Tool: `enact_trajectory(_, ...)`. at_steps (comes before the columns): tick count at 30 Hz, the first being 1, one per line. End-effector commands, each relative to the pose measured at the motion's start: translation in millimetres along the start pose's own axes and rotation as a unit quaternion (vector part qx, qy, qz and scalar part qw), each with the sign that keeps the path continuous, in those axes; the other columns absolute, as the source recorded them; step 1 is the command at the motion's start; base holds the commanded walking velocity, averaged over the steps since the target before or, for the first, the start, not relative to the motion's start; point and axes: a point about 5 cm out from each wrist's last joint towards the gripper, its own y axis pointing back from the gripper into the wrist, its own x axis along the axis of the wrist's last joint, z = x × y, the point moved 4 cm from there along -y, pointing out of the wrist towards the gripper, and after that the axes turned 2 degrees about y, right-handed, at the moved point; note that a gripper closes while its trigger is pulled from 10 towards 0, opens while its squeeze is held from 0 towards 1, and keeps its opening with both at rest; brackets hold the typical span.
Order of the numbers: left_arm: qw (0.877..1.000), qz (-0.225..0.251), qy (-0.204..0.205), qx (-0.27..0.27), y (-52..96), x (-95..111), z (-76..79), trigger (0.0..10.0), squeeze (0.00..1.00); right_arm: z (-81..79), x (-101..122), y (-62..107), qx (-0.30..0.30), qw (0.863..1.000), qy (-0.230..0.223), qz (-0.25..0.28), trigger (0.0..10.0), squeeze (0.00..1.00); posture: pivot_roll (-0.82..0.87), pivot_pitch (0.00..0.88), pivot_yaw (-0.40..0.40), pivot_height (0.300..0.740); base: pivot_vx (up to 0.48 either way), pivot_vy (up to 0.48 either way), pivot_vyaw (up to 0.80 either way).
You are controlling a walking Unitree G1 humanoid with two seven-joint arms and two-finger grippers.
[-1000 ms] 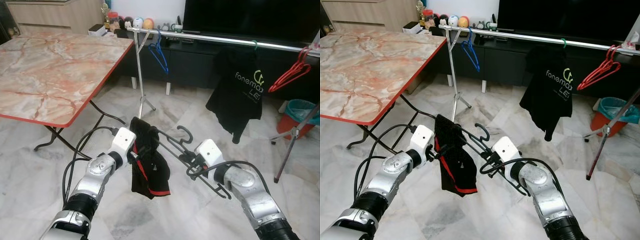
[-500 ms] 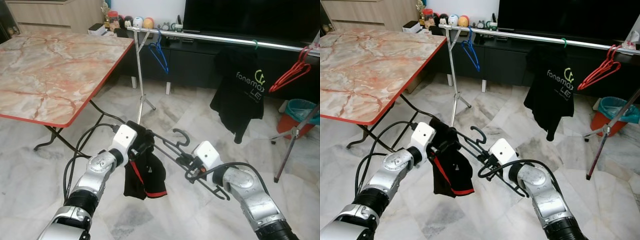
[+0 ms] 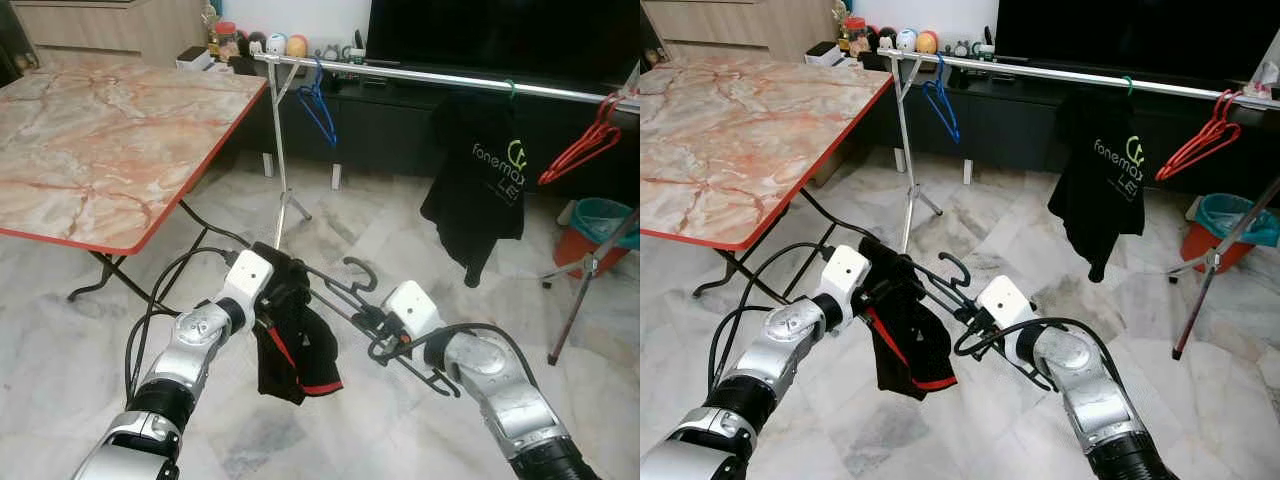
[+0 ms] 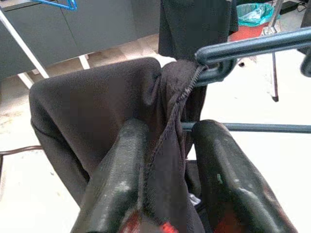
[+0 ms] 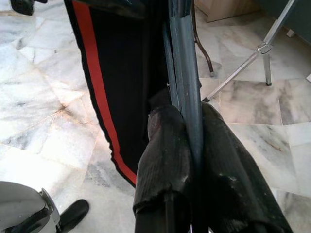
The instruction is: Hang hanger
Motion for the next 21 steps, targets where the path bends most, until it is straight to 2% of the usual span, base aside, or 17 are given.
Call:
enact_trajectory(1,1.0,-0.008,-0.009,-0.012,0.3,-1.6,0.4,0.0,0.0,3.5,17.0,-1.6,-0.003,0.999,0.02,0.027,0.0,0.0,0.06,0.0,0.009,0.74,0.0,0.0,0.0)
enact_trajectory(16,0.999,-0.018,-0.017,-0.036,2.6,-7.4,7.9,0.0,0.0,1.7,18.5,-6.0,0.0,0.999,0.023,0.029,0.0,0.0,0.07,0.0,0.013,0.74,0.0,0.0,0.0)
enact_trajectory(21,0.999,-0.019,-0.03,-0.023,2.0,-6.3,4.9,0.0,0.0,1.4,17.0,-5.7,0.001,0.999,0.024,0.027,0.0,0.0,0.07,0.0,0.014,0.74,0.0,0.0,0.0)
